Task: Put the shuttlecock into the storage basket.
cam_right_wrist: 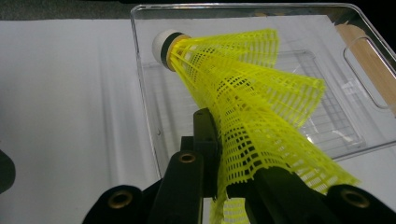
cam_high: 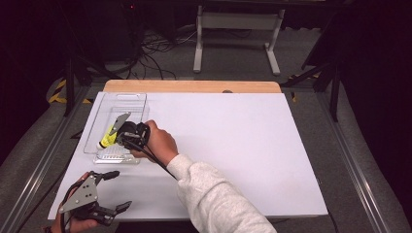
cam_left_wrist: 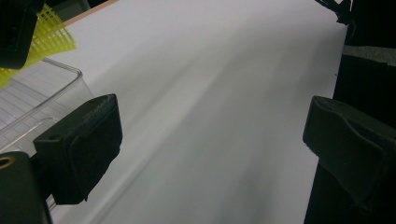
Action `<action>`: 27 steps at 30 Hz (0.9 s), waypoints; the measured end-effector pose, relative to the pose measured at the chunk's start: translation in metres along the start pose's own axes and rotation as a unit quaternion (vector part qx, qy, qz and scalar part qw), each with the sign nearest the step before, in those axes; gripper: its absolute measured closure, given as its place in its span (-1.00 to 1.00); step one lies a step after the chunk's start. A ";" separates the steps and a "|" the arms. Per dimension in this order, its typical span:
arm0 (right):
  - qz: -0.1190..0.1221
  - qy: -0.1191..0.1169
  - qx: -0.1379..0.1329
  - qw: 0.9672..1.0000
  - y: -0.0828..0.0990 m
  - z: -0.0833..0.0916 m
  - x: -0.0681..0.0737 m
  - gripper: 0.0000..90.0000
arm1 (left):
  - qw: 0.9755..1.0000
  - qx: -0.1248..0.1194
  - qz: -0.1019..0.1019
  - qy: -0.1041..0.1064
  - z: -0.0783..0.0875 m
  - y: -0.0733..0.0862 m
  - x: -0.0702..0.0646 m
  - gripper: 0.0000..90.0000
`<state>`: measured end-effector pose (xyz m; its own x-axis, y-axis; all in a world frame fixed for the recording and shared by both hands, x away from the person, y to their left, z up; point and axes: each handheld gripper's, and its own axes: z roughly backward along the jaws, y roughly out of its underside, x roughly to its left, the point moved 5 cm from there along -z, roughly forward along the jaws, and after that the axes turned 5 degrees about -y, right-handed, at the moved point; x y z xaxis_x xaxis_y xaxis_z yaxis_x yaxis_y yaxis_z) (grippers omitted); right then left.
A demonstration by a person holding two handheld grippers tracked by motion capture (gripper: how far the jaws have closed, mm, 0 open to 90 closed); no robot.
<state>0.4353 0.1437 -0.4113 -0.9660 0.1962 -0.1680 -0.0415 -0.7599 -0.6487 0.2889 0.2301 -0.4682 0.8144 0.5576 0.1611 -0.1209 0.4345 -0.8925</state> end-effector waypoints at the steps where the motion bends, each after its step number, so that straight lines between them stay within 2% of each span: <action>1: 0.002 -0.001 0.008 1.000 -0.001 -0.003 0.001 0.94 | 1.000 0.000 0.002 0.001 0.000 0.000 -0.001 -0.87; 14: 0.002 -0.005 0.025 1.000 -0.006 -0.017 0.000 0.92 | 1.000 0.002 0.000 0.002 -0.001 0.000 -0.002 -0.87; 21: 0.010 -0.007 0.040 0.999 -0.007 -0.025 0.001 0.88 | 1.000 0.001 0.001 0.003 0.000 0.000 -0.002 -0.87; 27: 0.005 -0.007 0.043 0.999 -0.007 -0.030 0.000 0.83 | 1.000 0.003 -0.001 0.004 -0.001 0.001 -0.002 -0.87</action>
<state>0.4434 0.1674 -0.4289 -0.9699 0.1808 -0.1632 -0.0536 -0.8120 -0.5812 0.2874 0.2287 -0.4693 0.8187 0.5517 0.1594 -0.1227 0.4392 -0.8900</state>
